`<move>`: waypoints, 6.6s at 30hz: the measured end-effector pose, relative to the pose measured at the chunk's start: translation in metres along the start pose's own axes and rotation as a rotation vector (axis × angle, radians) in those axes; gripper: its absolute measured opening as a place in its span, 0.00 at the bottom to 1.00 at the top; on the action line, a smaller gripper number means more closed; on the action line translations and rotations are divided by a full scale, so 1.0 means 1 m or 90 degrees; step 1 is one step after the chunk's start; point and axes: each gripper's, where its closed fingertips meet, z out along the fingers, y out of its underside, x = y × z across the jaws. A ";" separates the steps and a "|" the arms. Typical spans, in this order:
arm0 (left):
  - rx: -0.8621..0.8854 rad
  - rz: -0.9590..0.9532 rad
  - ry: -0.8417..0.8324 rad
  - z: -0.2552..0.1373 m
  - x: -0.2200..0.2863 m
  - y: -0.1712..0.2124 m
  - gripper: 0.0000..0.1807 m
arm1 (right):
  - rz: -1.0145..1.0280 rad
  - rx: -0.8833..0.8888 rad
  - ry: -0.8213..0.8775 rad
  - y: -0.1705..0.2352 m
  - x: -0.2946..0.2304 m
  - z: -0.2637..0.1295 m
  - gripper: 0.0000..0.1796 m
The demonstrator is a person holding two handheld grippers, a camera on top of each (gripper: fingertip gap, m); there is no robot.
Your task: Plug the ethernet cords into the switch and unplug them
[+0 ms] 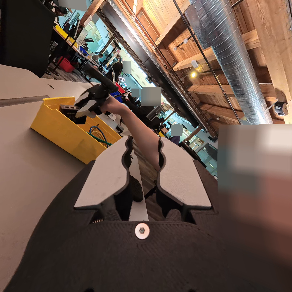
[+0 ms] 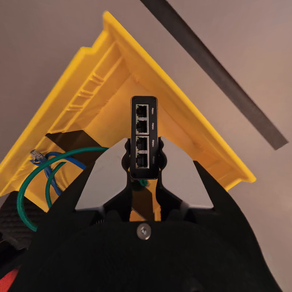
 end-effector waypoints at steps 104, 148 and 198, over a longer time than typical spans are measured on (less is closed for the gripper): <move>-0.555 -0.193 -0.925 -0.275 -0.096 0.106 0.06 | 0.321 -0.191 -0.040 0.104 -0.096 0.024 0.04; -0.304 0.126 -0.658 -0.193 -0.019 0.034 0.24 | 0.336 -0.247 -0.105 -0.156 -0.335 0.110 0.10; -0.339 -0.064 -0.421 0.038 -0.112 0.127 0.51 | 0.669 -0.043 -0.157 0.208 -0.004 -0.067 0.03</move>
